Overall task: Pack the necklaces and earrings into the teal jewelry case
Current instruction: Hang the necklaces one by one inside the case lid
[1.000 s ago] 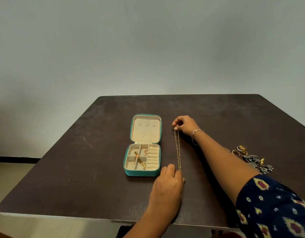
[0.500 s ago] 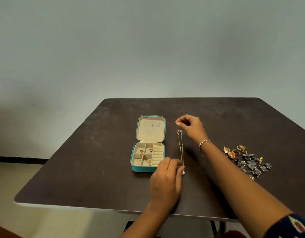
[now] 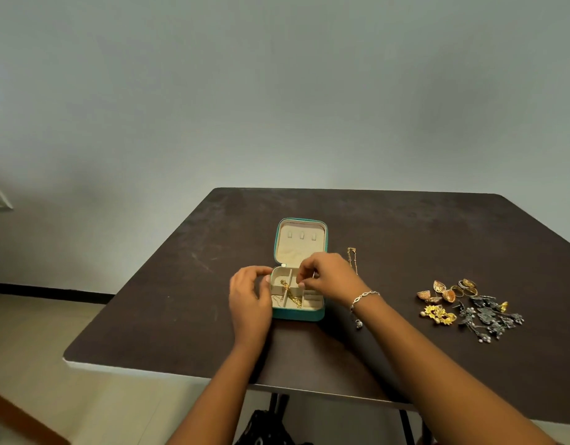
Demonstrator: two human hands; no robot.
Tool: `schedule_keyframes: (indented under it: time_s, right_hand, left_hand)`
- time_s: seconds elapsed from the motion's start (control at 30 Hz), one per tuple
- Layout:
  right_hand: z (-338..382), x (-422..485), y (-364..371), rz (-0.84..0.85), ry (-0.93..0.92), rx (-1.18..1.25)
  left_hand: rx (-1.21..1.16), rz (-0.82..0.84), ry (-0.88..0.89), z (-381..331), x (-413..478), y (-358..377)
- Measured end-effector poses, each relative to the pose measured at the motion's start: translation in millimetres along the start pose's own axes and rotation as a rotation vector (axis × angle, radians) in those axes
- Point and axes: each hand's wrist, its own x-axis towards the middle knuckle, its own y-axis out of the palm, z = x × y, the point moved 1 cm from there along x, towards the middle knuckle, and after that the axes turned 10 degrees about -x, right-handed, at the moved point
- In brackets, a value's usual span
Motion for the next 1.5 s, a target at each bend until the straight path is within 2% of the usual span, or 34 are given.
schedule_keyframes:
  time_s: [0.13,0.33,0.67,1.2,1.5]
  right_hand:
    - [8,0,11,0.051,0.062,-0.115]
    - [19,-5,18,-0.037,0.073,-0.27]
    - [30,-14,31,-0.153,0.039,-0.441]
    - [25,-11,32,-0.196,0.084,-0.282]
    - [13,2,11,-0.028,0.168,0.103]
  left_hand:
    - [-0.104,0.058,-0.085,6,-1,1]
    - [-0.153,0.133,-0.168,11,0,2]
    - [-0.128,0.152,-0.146,14,1,4]
    - [-0.1,0.171,-0.12,12,1,4]
    - [-0.086,0.177,-0.115,12,2,4]
